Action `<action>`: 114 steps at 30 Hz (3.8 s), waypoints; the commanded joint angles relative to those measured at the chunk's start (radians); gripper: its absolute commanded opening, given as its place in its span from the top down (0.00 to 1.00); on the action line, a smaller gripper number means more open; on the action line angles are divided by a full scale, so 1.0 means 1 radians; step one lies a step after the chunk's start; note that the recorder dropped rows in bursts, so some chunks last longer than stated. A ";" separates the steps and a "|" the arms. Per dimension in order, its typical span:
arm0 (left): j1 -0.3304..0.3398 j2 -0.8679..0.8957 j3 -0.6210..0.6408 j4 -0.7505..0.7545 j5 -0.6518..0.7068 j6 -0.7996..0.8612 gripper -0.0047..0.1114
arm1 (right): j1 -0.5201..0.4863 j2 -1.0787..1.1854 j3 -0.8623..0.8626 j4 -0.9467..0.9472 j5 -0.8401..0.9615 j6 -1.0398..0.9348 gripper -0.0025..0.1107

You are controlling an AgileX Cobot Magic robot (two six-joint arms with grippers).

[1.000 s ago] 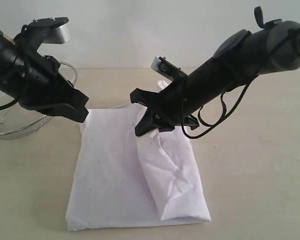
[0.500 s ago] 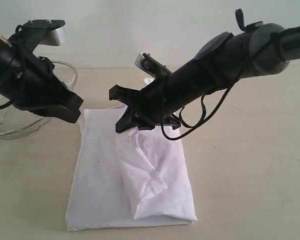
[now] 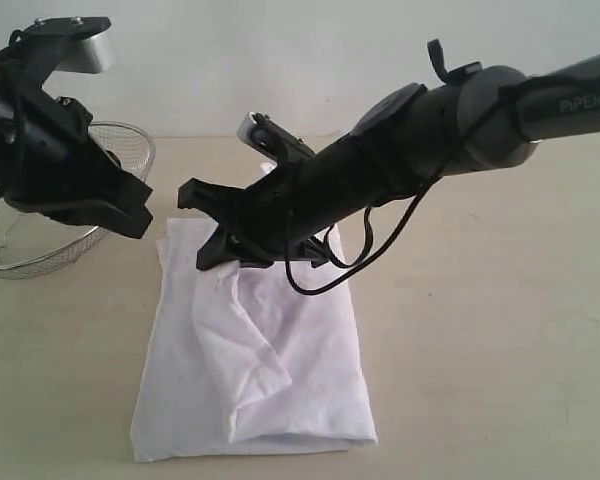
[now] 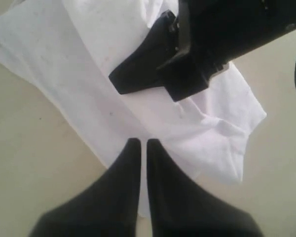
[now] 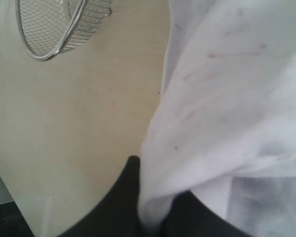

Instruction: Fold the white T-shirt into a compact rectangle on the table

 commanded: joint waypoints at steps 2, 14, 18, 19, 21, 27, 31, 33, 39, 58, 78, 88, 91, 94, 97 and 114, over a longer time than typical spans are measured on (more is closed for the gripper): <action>-0.004 -0.008 0.003 0.004 0.010 -0.010 0.92 | 0.031 -0.002 -0.037 0.023 -0.059 -0.005 0.98; -0.004 -0.008 0.003 0.004 0.014 -0.010 0.92 | 0.049 0.000 -0.043 0.018 -0.066 -0.001 0.55; -0.004 -0.008 0.003 0.004 0.014 -0.010 0.92 | 0.049 0.000 -0.043 0.018 -0.047 -0.009 0.42; -0.004 -0.008 0.003 0.004 0.014 -0.010 0.92 | 0.049 0.000 -0.043 0.018 -0.047 -0.009 0.42; -0.004 -0.008 0.003 0.004 0.018 -0.010 0.92 | 0.049 0.000 -0.043 0.022 -0.040 -0.014 0.42; -0.004 -0.008 0.003 0.029 0.064 -0.010 0.92 | 0.047 -0.037 -0.043 -0.034 -0.009 -0.029 0.46; -0.004 -0.008 0.003 0.029 0.081 0.010 0.92 | 0.011 -0.122 -0.041 -0.146 0.006 0.002 0.61; -0.004 -0.006 0.003 0.029 0.035 0.013 0.92 | -0.047 -0.156 -0.041 -0.242 0.053 0.073 0.61; -0.004 0.061 0.003 0.006 -0.043 0.140 0.74 | -0.180 -0.185 -0.037 -0.502 0.187 0.212 0.61; -0.006 0.358 -0.072 -0.109 -0.353 0.518 0.39 | -0.431 -0.279 0.269 -0.454 0.063 0.053 0.61; -0.066 0.563 -0.246 0.090 -0.300 0.353 0.40 | -0.431 -0.279 0.269 -0.406 0.076 0.013 0.61; -0.066 0.565 -0.246 0.060 -0.303 0.353 0.78 | -0.431 -0.279 0.269 -0.393 0.076 0.008 0.61; -0.066 0.565 -0.246 0.060 -0.300 0.353 0.89 | -0.431 -0.279 0.269 -0.390 0.078 0.005 0.61; -0.066 0.565 -0.246 0.060 -0.295 0.353 0.92 | -0.431 -0.279 0.269 -0.389 0.080 0.005 0.61; -0.066 0.565 -0.246 0.060 -0.262 0.357 0.86 | -0.431 -0.279 0.269 -0.389 0.080 0.005 0.61; -0.075 0.615 -0.296 0.045 -0.265 0.355 0.92 | -0.431 -0.279 0.269 -0.389 0.091 -0.003 0.61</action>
